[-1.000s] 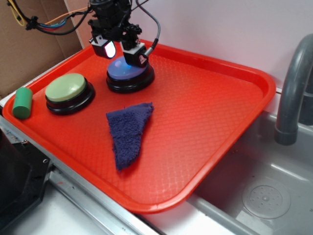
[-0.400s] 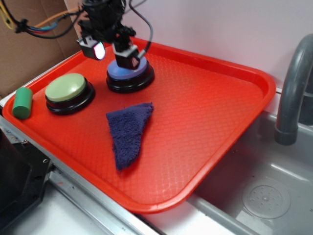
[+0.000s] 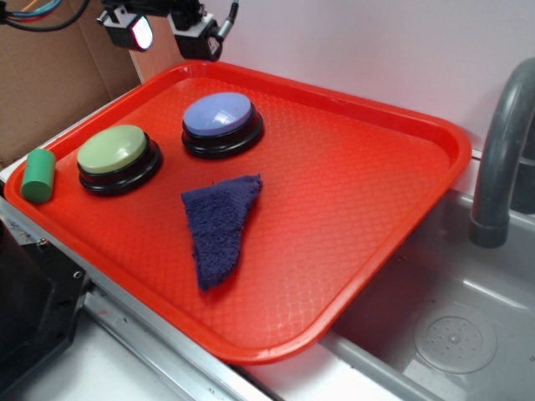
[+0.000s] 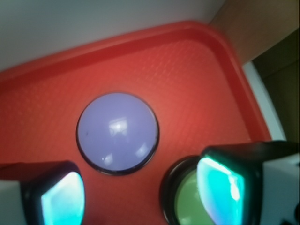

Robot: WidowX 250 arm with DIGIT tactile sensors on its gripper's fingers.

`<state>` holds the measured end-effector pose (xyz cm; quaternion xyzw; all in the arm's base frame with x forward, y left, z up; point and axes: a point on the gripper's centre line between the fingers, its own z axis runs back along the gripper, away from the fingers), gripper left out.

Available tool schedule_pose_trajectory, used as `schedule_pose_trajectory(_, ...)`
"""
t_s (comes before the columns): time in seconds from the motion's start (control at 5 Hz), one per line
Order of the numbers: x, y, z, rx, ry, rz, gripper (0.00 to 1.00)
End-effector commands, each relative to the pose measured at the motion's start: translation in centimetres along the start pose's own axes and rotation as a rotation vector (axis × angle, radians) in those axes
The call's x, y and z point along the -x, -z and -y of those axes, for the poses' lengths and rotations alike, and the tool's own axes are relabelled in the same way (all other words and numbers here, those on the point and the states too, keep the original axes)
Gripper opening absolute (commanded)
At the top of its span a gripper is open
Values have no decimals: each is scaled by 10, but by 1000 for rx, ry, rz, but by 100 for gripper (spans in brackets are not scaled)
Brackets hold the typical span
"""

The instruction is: Push the purple button.

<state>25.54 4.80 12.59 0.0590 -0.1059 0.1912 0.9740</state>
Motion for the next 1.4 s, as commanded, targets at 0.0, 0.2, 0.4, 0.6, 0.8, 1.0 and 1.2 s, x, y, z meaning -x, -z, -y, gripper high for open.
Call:
schedule_pose_trajectory(0.0, -15, 24, -3, 37, 8, -17, 100)
schedule_pose_trajectory(0.2, -17, 23, 3, 69, 102, -29, 100)
schedule_pose_trajectory(0.4, -11, -7, -4, 62, 30, -49, 100)
schedule_pose_trajectory(0.6, -2, -28, -14, 70, -3, -88, 100)
schedule_pose_trajectory(0.8, 6, -39, -18, 79, -29, -87, 100)
schedule_pose_trajectory(1.0, 10, -41, -17, 80, -31, -81, 100)
schedule_pose_trajectory(1.2, 17, -54, -16, 103, -9, -57, 100)
